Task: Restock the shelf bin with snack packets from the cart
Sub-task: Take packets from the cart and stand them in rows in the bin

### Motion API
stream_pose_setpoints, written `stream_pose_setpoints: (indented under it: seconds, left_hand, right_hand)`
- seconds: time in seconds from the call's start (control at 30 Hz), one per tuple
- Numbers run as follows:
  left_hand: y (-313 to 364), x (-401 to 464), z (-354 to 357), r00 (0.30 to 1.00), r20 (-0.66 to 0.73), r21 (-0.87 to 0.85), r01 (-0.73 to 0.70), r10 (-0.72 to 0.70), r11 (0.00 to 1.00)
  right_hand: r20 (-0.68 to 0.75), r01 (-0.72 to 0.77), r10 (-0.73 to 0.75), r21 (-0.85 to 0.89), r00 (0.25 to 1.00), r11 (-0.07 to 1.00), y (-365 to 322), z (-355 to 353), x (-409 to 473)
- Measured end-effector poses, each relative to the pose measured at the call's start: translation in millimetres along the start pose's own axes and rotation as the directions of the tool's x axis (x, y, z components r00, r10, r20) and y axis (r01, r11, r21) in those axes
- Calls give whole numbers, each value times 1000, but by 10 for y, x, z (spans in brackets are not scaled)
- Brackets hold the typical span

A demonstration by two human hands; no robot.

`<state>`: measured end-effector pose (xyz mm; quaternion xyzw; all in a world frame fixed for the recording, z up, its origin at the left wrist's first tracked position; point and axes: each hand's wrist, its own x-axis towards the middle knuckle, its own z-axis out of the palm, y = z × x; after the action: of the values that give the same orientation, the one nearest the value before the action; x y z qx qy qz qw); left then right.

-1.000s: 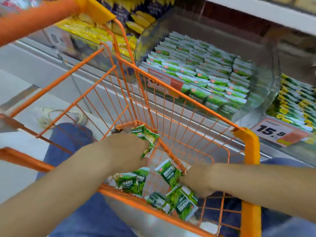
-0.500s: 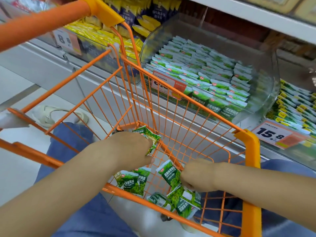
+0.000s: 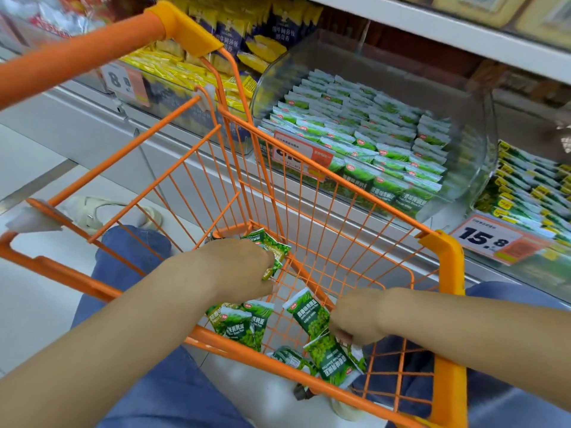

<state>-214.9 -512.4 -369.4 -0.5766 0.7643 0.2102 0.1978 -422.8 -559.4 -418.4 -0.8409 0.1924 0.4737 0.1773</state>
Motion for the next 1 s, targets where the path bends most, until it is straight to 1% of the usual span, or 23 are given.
stream_pose_setpoints:
  seconds: [0.07,0.1,0.17,0.2,0.23,0.27,0.33,0.4,0.47,0.53,0.57,0.6,0.63,0.67,0.7,0.73,0.77,0.8,0.83,0.9,0.93,1.0]
  left_hand:
    - [-5,8,-2,996,-91,-23,-15,13,1000]
    - [-16,10,-11,984,-179,-67,-32,20,997]
    - [5,-18,-46,948,-317,-199,-88,21,976]
    - [27,-31,-82,938,-347,-282,-117,13,952]
    - [54,-39,-110,928,-372,-368,-154,6,917]
    - [77,-57,-140,936,-353,-454,-180,9,873]
    - [102,-75,-179,958,-283,-617,-222,51,755]
    - [105,-84,-206,963,-239,-760,-266,126,593]
    - [94,-98,-248,954,-251,-874,-296,163,386]
    - [80,-127,-302,952,-283,-931,-303,119,205]
    - [78,-137,-330,950,-304,-939,-311,67,147]
    - [78,-143,-360,946,-325,-938,-323,2,124]
    - [77,-135,-380,934,-353,-931,-343,-64,124]
    - [79,-128,-396,918,-378,-923,-363,-125,129]
    - [81,-108,-408,900,-398,-916,-379,-179,132]
    - [104,-103,-436,884,-416,-909,-392,-216,144]
    - [130,-84,-458,869,-432,-901,-401,-242,166]
    - [171,-69,-485,861,-442,-895,-406,-250,186]
    - [217,-52,-517,856,-452,-889,-411,-252,199]
    - [315,-13,-586,847,-473,-877,-427,-241,219]
    - [358,17,-616,844,-481,-872,-433,-237,227]
    - [439,87,-685,849,-483,-869,-433,-214,241]
  right_hand:
    - [-95,73,-59,150,994,986,8,-58,-45]
    - [-188,131,-80,280,979,951,10,-116,-92]
    - [-390,290,-84,507,917,812,-5,-247,-273]
    - [-479,384,-86,572,874,725,-47,-308,-390]
    - [-554,471,-82,610,829,638,-72,-342,-497]
    - [-614,543,-74,627,786,559,-88,-355,-589]
    - [-706,647,-43,621,707,441,-93,-363,-754]
    - [-774,713,16,592,633,375,-44,-358,-839]
    - [-812,753,78,568,578,333,9,-367,-867]
    - [-831,782,155,556,535,282,59,-360,-838]
    - [-826,796,214,561,521,229,74,-359,-823]
    - [-806,806,285,572,519,151,80,-357,-800]
    - [-774,805,331,589,540,64,80,-359,-790]
    - [-754,803,347,595,559,0,86,-355,-782]
    - [-744,795,328,606,582,-36,88,-350,-790]
    - [-744,789,321,614,586,-19,82,-345,-798]
    - [-742,782,339,622,579,26,61,-350,-812]
    - [-742,775,367,626,561,81,49,-349,-820]
    - [-733,767,427,629,529,130,44,-350,-815]
    - [-735,772,531,598,421,216,68,-343,-806]
    - [-743,780,556,575,373,246,106,-324,-798]
    - [-753,817,598,510,273,269,196,-299,-811]
